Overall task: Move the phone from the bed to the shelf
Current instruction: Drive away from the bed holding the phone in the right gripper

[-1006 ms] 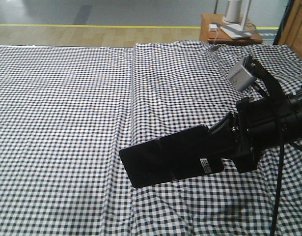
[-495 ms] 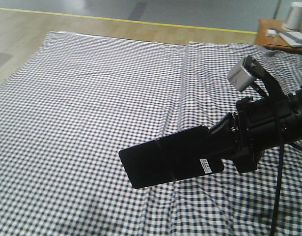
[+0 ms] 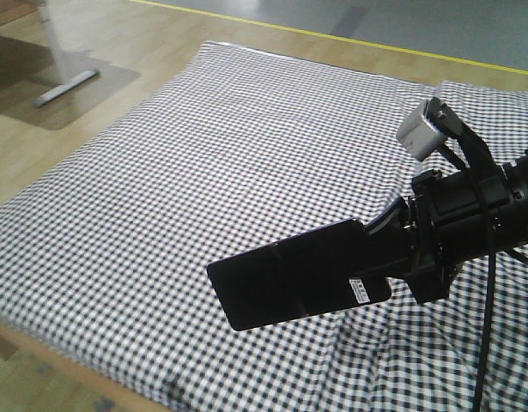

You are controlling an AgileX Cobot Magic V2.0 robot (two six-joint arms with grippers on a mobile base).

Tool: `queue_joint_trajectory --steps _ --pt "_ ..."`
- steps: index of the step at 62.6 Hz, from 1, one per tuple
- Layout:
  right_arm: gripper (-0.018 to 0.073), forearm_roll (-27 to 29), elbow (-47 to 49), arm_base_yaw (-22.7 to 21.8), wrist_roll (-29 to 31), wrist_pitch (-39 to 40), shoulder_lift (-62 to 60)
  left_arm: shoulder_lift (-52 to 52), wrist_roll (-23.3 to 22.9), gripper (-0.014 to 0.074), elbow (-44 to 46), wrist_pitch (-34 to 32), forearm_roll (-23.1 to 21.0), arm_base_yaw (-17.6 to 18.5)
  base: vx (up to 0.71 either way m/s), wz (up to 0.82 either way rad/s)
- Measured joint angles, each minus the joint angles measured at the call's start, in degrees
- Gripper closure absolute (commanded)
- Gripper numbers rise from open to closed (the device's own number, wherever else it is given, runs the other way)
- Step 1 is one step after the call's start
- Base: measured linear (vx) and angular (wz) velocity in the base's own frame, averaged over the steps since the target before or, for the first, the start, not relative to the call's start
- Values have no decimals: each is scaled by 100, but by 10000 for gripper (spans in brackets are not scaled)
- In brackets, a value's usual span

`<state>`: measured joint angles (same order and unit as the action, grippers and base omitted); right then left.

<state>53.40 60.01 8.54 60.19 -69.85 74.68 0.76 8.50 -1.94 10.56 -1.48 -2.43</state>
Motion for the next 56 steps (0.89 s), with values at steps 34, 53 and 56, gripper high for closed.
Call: queue_joint_trajectory --steps 34,53,56 --pt "561 0 0 0 0 0 0 0 0 595 0 0 0 0 -13 52" --pt "561 0 0 0 0 0 0 0 0 595 0 0 0 0 -13 52" --pt "561 0 0 0 0 0 0 0 0 595 0 0 0 0 -12 47"
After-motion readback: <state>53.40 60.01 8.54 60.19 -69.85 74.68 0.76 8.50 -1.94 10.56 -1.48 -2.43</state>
